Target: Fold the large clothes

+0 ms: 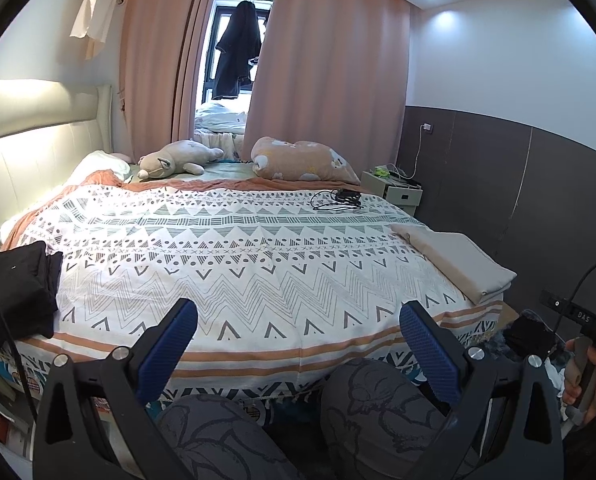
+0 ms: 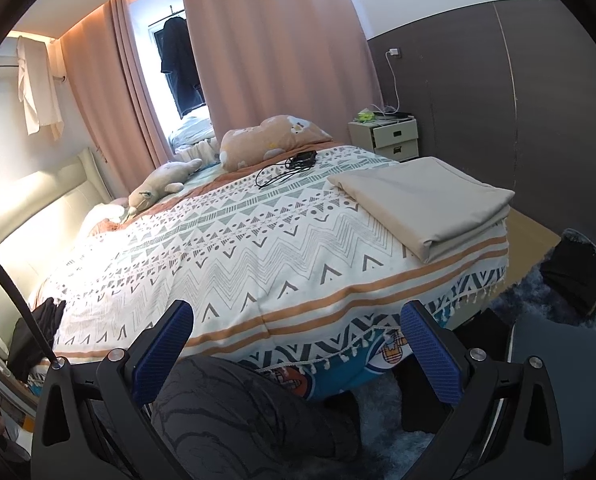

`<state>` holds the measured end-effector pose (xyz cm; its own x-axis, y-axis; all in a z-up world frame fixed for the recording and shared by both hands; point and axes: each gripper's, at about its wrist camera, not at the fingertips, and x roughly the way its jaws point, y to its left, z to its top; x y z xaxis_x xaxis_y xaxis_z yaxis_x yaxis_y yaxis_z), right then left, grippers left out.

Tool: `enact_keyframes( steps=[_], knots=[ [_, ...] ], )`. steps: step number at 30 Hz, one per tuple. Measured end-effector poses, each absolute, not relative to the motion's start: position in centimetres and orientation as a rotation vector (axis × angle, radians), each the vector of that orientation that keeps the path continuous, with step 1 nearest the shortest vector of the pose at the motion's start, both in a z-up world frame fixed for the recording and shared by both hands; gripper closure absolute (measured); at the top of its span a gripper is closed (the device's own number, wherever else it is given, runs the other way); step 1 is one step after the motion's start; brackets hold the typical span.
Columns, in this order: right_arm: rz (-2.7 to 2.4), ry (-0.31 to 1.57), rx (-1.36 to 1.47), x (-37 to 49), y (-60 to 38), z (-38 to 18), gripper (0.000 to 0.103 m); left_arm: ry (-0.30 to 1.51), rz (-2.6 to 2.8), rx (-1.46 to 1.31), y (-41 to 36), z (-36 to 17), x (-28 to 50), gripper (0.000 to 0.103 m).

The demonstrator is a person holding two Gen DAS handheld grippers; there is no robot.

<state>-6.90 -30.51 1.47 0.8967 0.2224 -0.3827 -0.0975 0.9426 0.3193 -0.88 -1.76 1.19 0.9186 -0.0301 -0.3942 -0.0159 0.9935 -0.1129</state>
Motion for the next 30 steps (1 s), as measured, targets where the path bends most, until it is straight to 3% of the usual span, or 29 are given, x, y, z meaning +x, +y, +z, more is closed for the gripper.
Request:
enact_keyframes(
  steps=[30],
  knots=[
    [0.168,0.445,0.317,-7.25,-29.69,1.55,0.000,0.407,0.003,-0.123,-2.03,1.44,-1.76,0.000]
  ],
)
